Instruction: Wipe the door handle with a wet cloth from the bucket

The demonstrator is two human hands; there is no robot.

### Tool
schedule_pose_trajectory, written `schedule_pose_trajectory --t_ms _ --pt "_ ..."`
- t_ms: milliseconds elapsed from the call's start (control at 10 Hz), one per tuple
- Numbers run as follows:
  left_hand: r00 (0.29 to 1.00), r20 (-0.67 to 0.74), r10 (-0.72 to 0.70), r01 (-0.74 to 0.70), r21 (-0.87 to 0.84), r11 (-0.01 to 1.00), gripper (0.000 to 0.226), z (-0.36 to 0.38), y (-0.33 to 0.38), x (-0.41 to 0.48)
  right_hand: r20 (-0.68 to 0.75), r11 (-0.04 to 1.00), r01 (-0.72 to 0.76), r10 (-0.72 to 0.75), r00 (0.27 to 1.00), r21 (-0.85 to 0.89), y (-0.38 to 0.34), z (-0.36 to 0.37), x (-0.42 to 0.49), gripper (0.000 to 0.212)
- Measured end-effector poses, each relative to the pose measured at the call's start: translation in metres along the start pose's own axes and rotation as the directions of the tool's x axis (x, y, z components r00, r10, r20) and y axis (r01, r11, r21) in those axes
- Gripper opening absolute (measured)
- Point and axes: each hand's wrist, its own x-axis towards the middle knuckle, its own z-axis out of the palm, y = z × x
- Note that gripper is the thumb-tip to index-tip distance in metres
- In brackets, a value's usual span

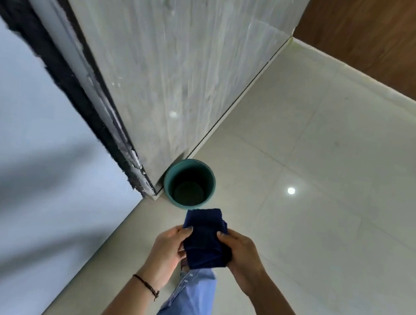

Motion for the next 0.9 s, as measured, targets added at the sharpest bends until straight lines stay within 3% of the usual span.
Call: schedule_pose_trajectory --t_ms 300,600,700,900 --pt "0.947 -0.292 -0.135 0.1 -0.131 0.986 0.018 -0.003 -0.01 0.25 -0.064 0.909 -0.043 0.018 0.998 -0.414 -0.011 0.005 0.286 0.016" --pt "0.831 -0.475 -0.29 0.175 -0.272 0.946 0.035 -0.07 -0.086 0.532 -0.009 0.818 -0.034 0.035 0.999 -0.574 0.087 0.01 0.577 0.022" --pt "0.786 -0.544 -0.294 0.219 -0.201 0.955 0.013 -0.092 -0.11 0.598 0.005 0.789 -0.04 0.055 0.998 -0.613 0.124 0.015 0.645 0.032" --pt "0.685 -0.658 -0.314 0.297 -0.141 0.944 0.042 -0.099 -0.129 0.659 0.003 0.723 -0.05 0.072 0.997 -0.689 0.147 0.019 0.699 0.042"
